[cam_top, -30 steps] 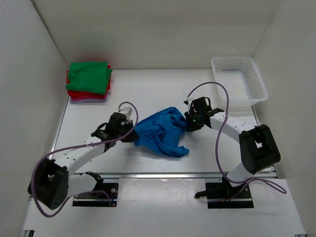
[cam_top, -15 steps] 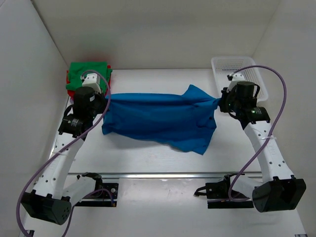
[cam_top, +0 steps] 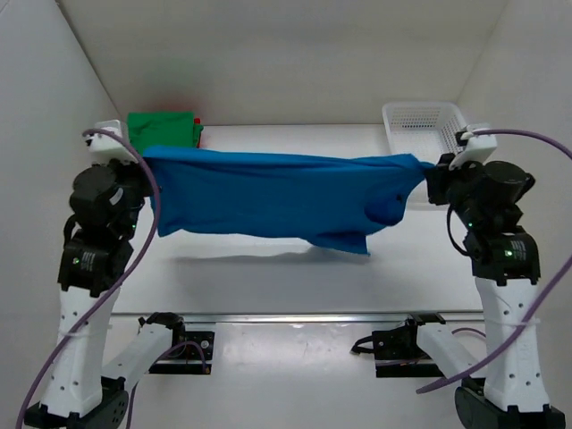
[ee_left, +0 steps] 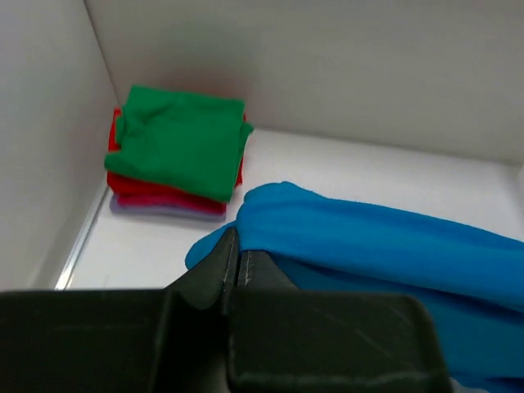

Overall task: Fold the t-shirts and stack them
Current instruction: Flatten out the tshirt

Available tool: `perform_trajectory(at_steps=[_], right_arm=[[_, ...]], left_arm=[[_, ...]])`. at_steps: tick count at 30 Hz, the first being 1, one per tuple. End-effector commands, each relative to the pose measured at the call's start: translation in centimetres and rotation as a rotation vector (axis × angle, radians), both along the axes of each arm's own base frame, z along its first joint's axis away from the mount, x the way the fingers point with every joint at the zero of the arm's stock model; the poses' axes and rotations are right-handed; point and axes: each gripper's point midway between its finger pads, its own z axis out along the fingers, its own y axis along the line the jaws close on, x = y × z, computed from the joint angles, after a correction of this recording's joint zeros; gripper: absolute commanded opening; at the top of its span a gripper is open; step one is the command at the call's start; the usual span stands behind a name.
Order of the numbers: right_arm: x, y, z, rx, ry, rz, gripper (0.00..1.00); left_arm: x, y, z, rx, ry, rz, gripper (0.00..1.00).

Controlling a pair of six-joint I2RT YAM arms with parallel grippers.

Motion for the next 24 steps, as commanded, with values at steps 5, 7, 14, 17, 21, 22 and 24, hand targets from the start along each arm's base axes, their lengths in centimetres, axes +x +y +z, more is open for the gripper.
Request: perform_trajectory(at_steps=[5, 7, 14, 17, 21, 22, 24], right_arm=[[-2.6, 0.1, 8.1, -0.030, -0.156, 0.004, 0.00], [-2.4, 0.6, 9.1, -0.015, -0.168, 0.023, 0.00], [3.3, 1.5, 5.5, 0.048, -0.061, 0.087, 0.00], [7.4, 2.9, 1.4, 0.027, 0.014, 0.102, 0.00], [15.5, 5.1, -6.4, 0.039, 0.171, 0.141, 0.00], [16.7, 5.4, -7.1, 0.039, 0.187, 0.146, 0.00], [20.3, 6.4, -8.4, -0.011, 0.198, 0.132, 0.00]], left_arm=[[-3.7, 1.7, 6.9, 0.010, -0.122, 0.071, 0.00], [-3.6, 1.1, 7.4, -0.007, -0.120, 0.052, 0.00], [3.6, -1.5, 0.1, 0.009, 0.100, -0.037, 0.00], [7.5, -2.8, -5.7, -0.004, 0.172, -0.053, 0.00], [13.7, -3.2, -15.6, -0.031, 0.327, -0.031, 0.00], [14.4, -3.3, -16.5, -0.026, 0.342, -0.026, 0.00], [16.6, -2.5, -18.5, -0.005, 0.366, 0.055, 0.00]])
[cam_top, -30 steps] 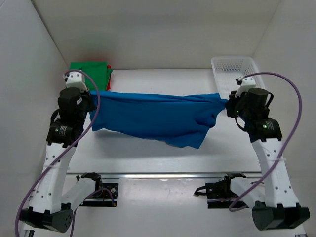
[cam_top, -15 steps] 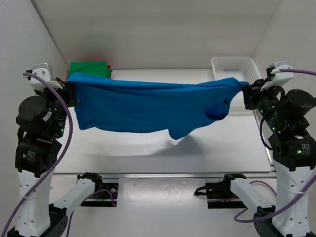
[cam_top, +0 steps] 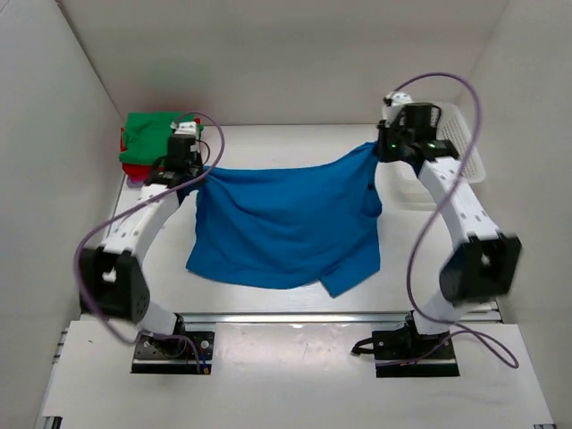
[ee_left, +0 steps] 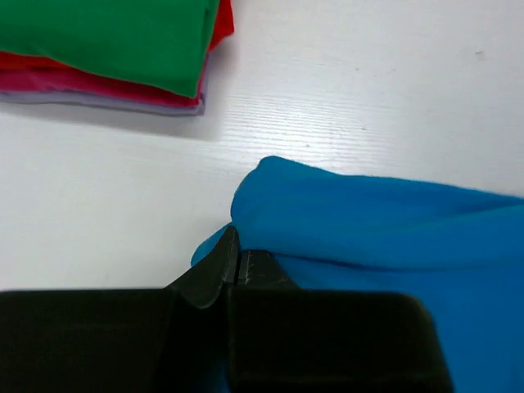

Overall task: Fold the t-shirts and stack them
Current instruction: Flatten out the tshirt

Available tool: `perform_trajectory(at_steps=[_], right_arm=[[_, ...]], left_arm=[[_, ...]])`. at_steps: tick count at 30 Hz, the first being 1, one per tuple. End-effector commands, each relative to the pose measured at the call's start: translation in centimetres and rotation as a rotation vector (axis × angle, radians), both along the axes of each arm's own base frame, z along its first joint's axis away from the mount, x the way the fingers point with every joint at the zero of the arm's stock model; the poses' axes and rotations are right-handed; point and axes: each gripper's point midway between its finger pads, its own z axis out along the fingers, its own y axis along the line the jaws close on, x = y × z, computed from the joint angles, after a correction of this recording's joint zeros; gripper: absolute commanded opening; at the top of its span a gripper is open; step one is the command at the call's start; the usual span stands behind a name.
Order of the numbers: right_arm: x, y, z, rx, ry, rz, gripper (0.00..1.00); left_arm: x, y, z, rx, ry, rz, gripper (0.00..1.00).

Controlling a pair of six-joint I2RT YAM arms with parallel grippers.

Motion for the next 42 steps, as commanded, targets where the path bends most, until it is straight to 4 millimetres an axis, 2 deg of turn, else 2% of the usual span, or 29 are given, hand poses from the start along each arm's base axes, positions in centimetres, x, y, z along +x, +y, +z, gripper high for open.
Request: perform_trajectory(at_steps=[1, 3, 4, 5, 6, 7, 8, 9, 10, 11, 12, 13, 15, 16, 17, 18, 19, 20, 21, 24, 26, 27, 29, 30, 31, 33, 35, 38, 42], right_arm=[[6.6, 1.4, 0.0, -0.042, -0.075, -0.013, 0.00], [10.9, 2.2, -0.8, -0.087, -0.077, -0.035, 0.00], [12.5, 2.3, -3.3, -0.102, -0.029, -0.035, 0.01], [13.9, 2.0, -1.0, -0.107, -0.081, -0.060, 0.03], [15.7, 1.5, -0.6, -0.128, -0.096, -0.097, 0.14], [17.0, 1.2, -0.6, -0.160, -0.094, -0.117, 0.20], [17.7, 1.2, -0.2, -0.172, -0.106, -0.128, 0.33], [18.7, 1.1, -0.1, -0.206, -0.106, -0.155, 0.54], [18.9, 1.4, 0.4, -0.236, -0.106, -0.154, 0.65], [18.6, 1.2, 0.9, -0.247, -0.107, -0.161, 0.73], [17.8, 0.8, 0.9, -0.238, -0.098, -0.167, 0.78], [16.7, 1.1, 1.0, -0.220, -0.086, -0.151, 0.81], [14.7, 0.6, 0.8, -0.206, -0.045, -0.149, 0.82], [12.9, 0.6, 0.7, -0.205, -0.018, -0.138, 0.82], [11.2, 0.7, 0.5, -0.196, 0.005, -0.122, 0.82], [10.5, 0.7, -0.3, -0.194, 0.025, -0.117, 0.82], [8.5, 0.9, -1.4, -0.203, 0.054, -0.093, 0.81], [6.7, 0.6, -2.0, -0.217, 0.065, -0.102, 0.81], [5.8, 0.6, -2.8, -0.215, 0.079, -0.103, 0.81], [-0.1, 0.2, -6.6, -0.191, 0.162, -0.080, 0.79], [-2.7, -0.1, -9.0, -0.146, 0.206, -0.058, 0.78], [-3.6, 0.4, -9.7, -0.122, 0.217, -0.028, 0.77], [-6.5, 1.2, -12.5, -0.086, 0.257, 0.014, 0.76], [-7.1, 1.7, -13.0, -0.076, 0.266, 0.026, 0.75], [-8.2, 2.1, -14.7, -0.075, 0.296, 0.047, 0.76], [-9.2, 2.6, -16.7, -0.058, 0.333, 0.039, 0.75], [-9.6, 2.6, -19.0, -0.051, 0.362, 0.019, 0.75], [-8.9, 2.2, -20.1, -0.035, 0.412, -0.015, 0.76], [-7.4, 2.1, -21.5, -0.033, 0.435, -0.046, 0.78]], left_arm=[[5.0, 1.0, -0.4, -0.017, -0.097, 0.096, 0.00], [6.9, 1.8, -1.0, -0.025, -0.090, 0.135, 0.03], [8.0, 1.8, -1.4, -0.047, -0.085, 0.141, 0.02], [8.4, 2.5, -1.8, -0.040, -0.081, 0.164, 0.03], [9.4, 2.6, -2.0, -0.025, -0.076, 0.179, 0.04], [10.2, 2.9, -1.9, -0.021, -0.070, 0.201, 0.07], [10.7, 3.0, -1.4, 0.011, -0.075, 0.219, 0.09], [10.5, 3.3, -1.4, 0.043, -0.069, 0.243, 0.09], [10.6, 3.6, -0.9, 0.048, -0.077, 0.247, 0.12], [10.6, 3.3, -0.3, 0.041, -0.085, 0.235, 0.26], [10.5, 3.0, 0.3, 0.030, -0.093, 0.217, 0.48], [9.9, 3.0, 0.5, 0.020, -0.084, 0.213, 0.64], [8.1, 2.9, 1.1, 0.015, -0.060, 0.205, 0.78], [6.9, 2.8, 1.5, 0.012, -0.058, 0.190, 0.80], [5.5, 2.8, 1.5, 0.005, -0.045, 0.185, 0.81], [4.1, 2.8, 1.0, 0.003, -0.021, 0.173, 0.83], [3.4, 2.9, 0.6, 0.000, -0.003, 0.177, 0.84], [1.9, 3.1, 0.1, 0.007, 0.031, 0.180, 0.84], [0.6, 3.3, 0.0, 0.011, 0.051, 0.178, 0.83], [-4.0, 3.2, -3.4, 0.012, 0.180, 0.173, 0.80], [-6.4, 3.2, -5.2, 0.015, 0.236, 0.169, 0.79], [-7.3, 3.4, -5.6, 0.028, 0.251, 0.184, 0.75], [-9.9, 4.3, -8.5, 0.044, 0.333, 0.209, 0.75], [-11.0, 4.3, -9.6, 0.048, 0.359, 0.216, 0.75], [-11.6, 4.2, -10.2, 0.046, 0.378, 0.214, 0.75], [-13.5, 3.9, -12.7, 0.038, 0.429, 0.207, 0.74], [-14.5, 3.9, -14.5, 0.037, 0.471, 0.208, 0.73], [-15.5, 3.7, -16.6, 0.037, 0.535, 0.211, 0.74], [-15.3, 4.0, -18.1, 0.051, 0.553, 0.265, 0.75]])
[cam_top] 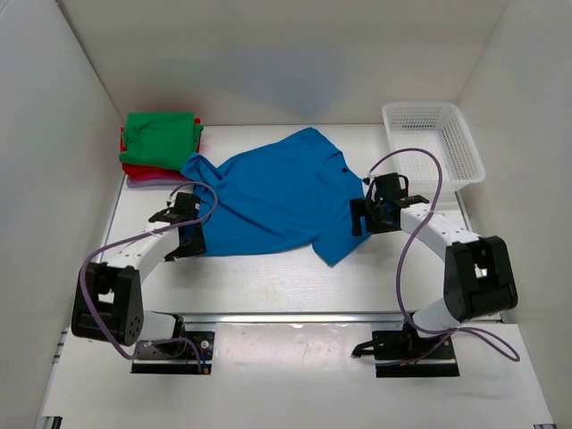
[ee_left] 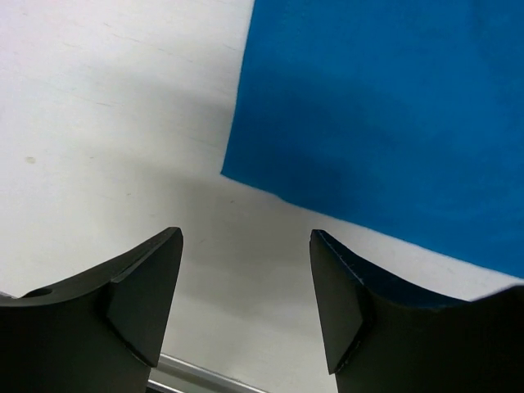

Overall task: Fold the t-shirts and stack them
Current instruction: Flatten out the tshirt

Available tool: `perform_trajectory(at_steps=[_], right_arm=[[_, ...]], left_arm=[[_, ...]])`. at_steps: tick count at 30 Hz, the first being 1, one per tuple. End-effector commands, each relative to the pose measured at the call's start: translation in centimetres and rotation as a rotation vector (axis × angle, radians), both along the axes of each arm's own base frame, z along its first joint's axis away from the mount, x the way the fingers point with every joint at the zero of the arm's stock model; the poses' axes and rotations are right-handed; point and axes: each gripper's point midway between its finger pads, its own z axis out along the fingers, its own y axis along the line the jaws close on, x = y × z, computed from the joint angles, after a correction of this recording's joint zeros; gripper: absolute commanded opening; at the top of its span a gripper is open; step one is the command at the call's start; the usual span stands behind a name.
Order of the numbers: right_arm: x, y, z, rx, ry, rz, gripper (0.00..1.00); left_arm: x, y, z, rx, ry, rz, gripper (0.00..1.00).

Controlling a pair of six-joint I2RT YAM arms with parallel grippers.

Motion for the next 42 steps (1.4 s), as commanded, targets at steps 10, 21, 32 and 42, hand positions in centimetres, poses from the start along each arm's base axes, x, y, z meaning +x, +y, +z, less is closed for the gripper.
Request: perform_trajectory(at_steps=[10, 21, 32, 42], right_arm=[[1.7, 2.2, -2.8, 0.024, 0.042, -0.011, 0.66], [-4.2, 4.9, 7.7, 0.051, 0.075, 0.073, 0.01], [5.4, 8.2, 11.8, 0.301, -0.031, 0.165, 0.48], [3.7, 3.1, 4.4, 0.105, 0.015, -0.066, 0.61]], left_arm=[[2.4, -1.1, -2.5, 0.008, -0.071, 0.070, 0.39], [2.2, -1.5, -1.3, -0.009, -0.089, 0.035, 0.00], [2.7, -1.3, -0.6, 0.003, -0.087, 0.022, 0.00], [2.6, -1.8, -1.3, -0.018, -0.067, 0.005, 0.00]])
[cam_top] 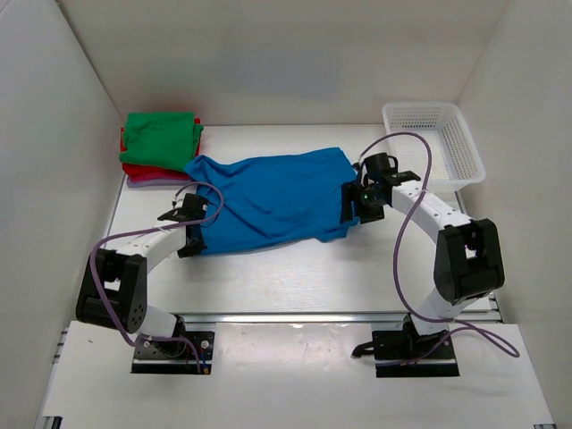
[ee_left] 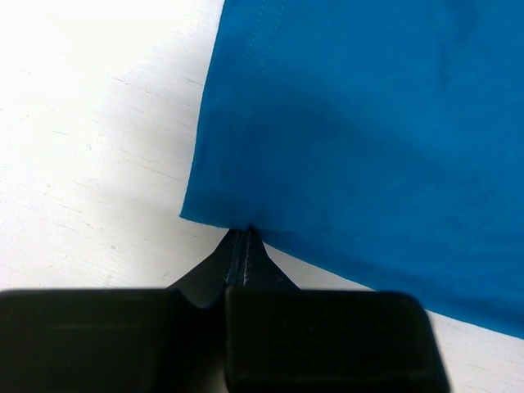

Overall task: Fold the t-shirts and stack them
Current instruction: Flatten out the tshirt

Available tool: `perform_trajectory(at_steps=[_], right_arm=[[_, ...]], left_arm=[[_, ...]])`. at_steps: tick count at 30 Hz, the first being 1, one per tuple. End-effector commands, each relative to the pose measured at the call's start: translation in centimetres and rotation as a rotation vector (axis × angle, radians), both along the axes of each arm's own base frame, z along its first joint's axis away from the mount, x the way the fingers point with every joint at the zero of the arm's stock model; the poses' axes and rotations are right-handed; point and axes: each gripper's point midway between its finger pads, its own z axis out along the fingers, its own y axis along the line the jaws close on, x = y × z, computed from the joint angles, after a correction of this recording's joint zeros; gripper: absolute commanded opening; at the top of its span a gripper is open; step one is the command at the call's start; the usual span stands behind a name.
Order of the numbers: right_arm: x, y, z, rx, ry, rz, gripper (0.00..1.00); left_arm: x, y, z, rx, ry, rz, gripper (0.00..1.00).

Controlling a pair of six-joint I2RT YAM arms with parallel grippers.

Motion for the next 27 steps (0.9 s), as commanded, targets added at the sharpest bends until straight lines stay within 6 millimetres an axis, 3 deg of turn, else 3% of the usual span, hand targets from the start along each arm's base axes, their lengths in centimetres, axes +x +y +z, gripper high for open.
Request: perform_trajectory(at_steps=[1, 4, 7, 13, 14, 16, 18, 21, 22, 24, 26, 27], right_arm=[[1.3, -1.9, 0.1, -0.051, -0.082, -0.104, 0.64], [1.9, -1.7, -1.9, -0.030, -0.076, -0.117, 0.68], [2.8, -1.5, -3.2, -0.020, -0.093, -0.166, 0.62], [5.2, -0.6, -3.2, 0.119, -0.150, -0.188, 0.57], [5.5, -0.4, -3.0, 0.147, -0.155, -0.184, 0.53], [5.7, -0.1, -2.7, 0.186, -0.149, -0.147, 0.03], [5.8, -1.0, -2.1, 0.112, -0.161, -0.163, 0.00], [5.0, -3.1, 1.1, -0.141, -0.229, -0.190, 0.00], [4.7, -2.6, 3.2, -0.212, -0.283, -0.165, 0.00], [3.9, -0.7, 5.2, -0.289, -0.319, -0.094, 0.00], [2.9, 3.5, 5.8, -0.385, -0.344, 0.037, 0.00], [2.6, 4.7, 5.4, -0.409, -0.340, 0.075, 0.00]], left_arm=[[0.8, -0.5, 0.7, -0.018, -0.030, -0.013, 0.00], [1.2, -0.6, 0.8, -0.021, -0.037, -0.016, 0.00], [1.1, -0.7, 0.7, -0.019, -0.031, -0.019, 0.00], [0.9, -0.7, 0.8, -0.014, -0.032, -0.026, 0.00], [0.8, -0.6, 0.7, -0.016, -0.026, -0.021, 0.00], [1.0, -0.6, 0.9, -0.007, -0.031, -0.022, 0.00], [0.9, -0.6, 1.0, -0.008, -0.031, -0.020, 0.00], [0.7, -0.4, 1.2, -0.001, -0.031, -0.023, 0.00], [0.7, -0.4, 1.1, -0.004, -0.032, -0.019, 0.00], [0.9, -0.5, 1.2, -0.005, -0.040, -0.021, 0.00], [1.0, -0.5, 1.2, -0.009, -0.041, -0.025, 0.00], [0.8, -0.8, 1.1, -0.019, -0.033, -0.029, 0.00]])
